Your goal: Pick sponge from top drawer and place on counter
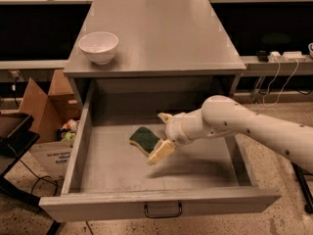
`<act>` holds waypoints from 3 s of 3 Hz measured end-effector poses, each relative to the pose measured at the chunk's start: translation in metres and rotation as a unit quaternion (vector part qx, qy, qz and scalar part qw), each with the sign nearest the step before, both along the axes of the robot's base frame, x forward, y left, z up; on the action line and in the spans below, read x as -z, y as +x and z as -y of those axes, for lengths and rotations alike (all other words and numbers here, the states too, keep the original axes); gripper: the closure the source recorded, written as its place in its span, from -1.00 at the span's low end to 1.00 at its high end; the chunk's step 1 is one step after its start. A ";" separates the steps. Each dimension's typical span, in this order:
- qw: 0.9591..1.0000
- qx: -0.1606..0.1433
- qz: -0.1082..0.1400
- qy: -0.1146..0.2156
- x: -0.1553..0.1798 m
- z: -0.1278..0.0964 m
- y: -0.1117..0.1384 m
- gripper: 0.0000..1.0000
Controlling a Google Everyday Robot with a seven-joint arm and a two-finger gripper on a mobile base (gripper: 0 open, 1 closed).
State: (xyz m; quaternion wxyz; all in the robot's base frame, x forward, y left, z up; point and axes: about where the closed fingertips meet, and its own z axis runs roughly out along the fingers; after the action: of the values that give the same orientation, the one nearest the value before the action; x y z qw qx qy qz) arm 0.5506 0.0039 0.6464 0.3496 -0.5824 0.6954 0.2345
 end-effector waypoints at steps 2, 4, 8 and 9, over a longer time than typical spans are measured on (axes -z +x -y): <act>1.000 -0.017 -0.016 0.021 0.035 -0.026 -0.005 -0.18; 1.000 -0.025 -0.016 0.009 0.025 -0.031 -0.006 0.75; 0.983 -0.035 0.010 -0.182 -0.268 -0.040 0.081 1.00; 0.980 0.021 0.040 -0.194 -0.303 -0.017 0.143 1.00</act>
Offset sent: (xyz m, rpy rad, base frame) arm -0.0128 0.0389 -0.0426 0.0881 0.0513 0.0260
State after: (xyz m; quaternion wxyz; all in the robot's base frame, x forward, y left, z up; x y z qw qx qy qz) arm 0.6936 0.0205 0.9490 0.2628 -0.6333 0.7251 0.0644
